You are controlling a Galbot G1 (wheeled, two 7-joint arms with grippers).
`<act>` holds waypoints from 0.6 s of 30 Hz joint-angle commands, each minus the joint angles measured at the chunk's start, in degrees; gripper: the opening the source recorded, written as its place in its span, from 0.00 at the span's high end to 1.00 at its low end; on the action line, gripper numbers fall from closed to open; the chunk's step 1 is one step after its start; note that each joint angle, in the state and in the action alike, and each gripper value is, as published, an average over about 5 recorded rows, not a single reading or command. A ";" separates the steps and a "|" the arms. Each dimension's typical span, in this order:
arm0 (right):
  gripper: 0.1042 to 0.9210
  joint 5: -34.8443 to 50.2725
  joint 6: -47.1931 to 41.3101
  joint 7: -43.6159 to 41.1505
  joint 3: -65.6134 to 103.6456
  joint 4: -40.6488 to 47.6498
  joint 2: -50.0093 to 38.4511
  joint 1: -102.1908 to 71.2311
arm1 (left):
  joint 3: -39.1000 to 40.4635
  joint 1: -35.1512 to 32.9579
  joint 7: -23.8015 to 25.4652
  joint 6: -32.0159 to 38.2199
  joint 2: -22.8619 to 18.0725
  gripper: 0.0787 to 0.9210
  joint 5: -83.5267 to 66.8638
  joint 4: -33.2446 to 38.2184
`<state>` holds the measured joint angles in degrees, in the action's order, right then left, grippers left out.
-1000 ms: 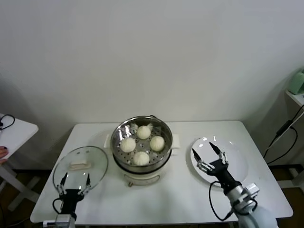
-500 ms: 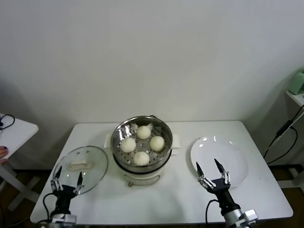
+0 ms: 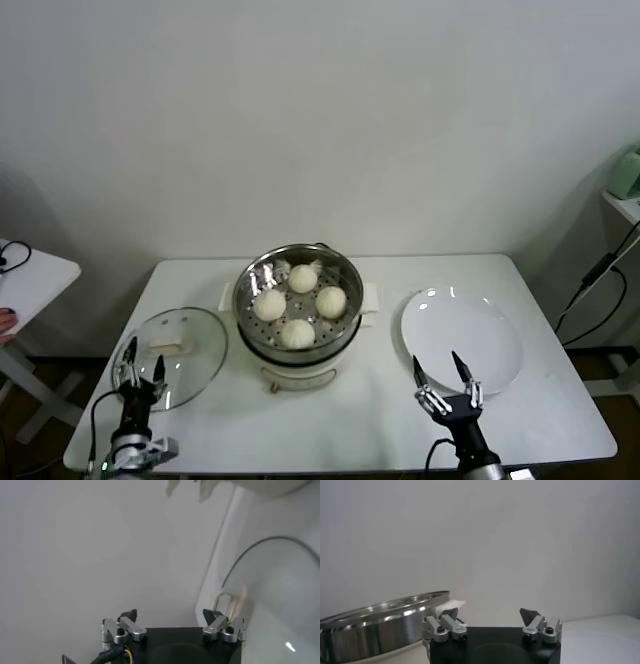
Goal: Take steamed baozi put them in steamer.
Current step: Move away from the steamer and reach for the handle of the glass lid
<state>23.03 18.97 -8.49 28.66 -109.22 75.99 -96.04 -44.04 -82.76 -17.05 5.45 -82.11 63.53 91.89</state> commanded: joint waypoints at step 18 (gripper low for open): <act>0.12 0.75 1.68 0.74 0.43 -0.94 1.68 -0.57 | 0.88 7.65 0.34 -5.31 1.05 0.12 13.99 -9.12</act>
<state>23.30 20.24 -7.95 28.98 -110.08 77.42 -96.48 -43.35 -77.23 -16.92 1.66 -81.43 74.42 85.20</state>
